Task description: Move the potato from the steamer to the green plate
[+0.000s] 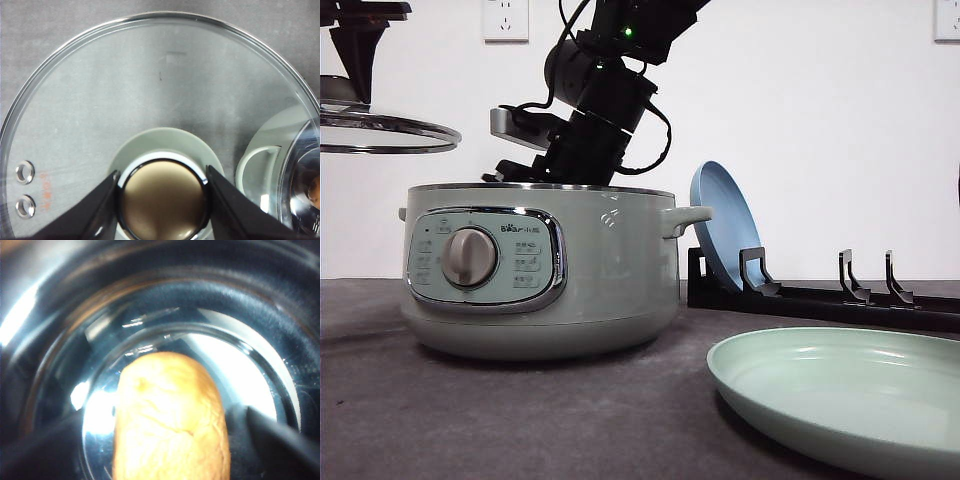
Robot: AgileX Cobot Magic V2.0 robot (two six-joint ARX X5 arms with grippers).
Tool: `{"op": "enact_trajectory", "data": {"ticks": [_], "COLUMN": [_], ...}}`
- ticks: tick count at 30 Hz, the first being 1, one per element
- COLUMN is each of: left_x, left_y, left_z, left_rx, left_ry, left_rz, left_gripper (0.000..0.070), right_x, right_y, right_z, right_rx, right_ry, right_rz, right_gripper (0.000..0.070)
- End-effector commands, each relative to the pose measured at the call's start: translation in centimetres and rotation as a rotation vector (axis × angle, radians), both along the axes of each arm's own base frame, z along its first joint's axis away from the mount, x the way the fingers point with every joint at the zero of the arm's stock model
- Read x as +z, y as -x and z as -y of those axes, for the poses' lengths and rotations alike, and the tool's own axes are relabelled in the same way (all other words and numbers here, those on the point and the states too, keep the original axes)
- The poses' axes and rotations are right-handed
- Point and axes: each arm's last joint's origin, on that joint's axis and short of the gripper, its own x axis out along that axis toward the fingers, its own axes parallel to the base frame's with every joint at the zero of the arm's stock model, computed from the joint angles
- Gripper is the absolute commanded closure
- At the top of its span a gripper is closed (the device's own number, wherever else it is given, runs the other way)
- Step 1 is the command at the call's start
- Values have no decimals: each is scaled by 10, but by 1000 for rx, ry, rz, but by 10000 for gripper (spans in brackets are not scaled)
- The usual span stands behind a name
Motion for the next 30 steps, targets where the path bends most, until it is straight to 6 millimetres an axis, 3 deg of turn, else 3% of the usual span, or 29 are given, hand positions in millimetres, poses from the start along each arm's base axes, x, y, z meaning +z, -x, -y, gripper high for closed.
{"op": "enact_trajectory", "data": {"ticks": [1, 4, 8, 16, 25, 30], "left_x": [17, 17, 17, 17, 17, 17], "left_y": [5, 5, 5, 5, 5, 5], "left_z": [0, 0, 0, 0, 0, 0], "left_rx": [4, 4, 4, 4, 4, 4], "left_ry": [-2, -2, -2, -2, -2, -2], "left_rz": [78, 78, 79, 79, 74, 67], "left_gripper": [700, 700, 700, 700, 700, 700], "right_x": [-5, -5, 9, 96, 188, 224], "right_y": [-1, -1, -1, 13, 71, 115], "right_z": [-7, -7, -7, 17, 73, 112], "right_rx": [-2, -12, -27, -65, -133, -166], "right_ry": [-2, -5, -26, -58, -51, -43], "right_rz": [-2, -8, 3, 28, 86, 132], "right_gripper": [405, 510, 517, 517, 517, 517]}}
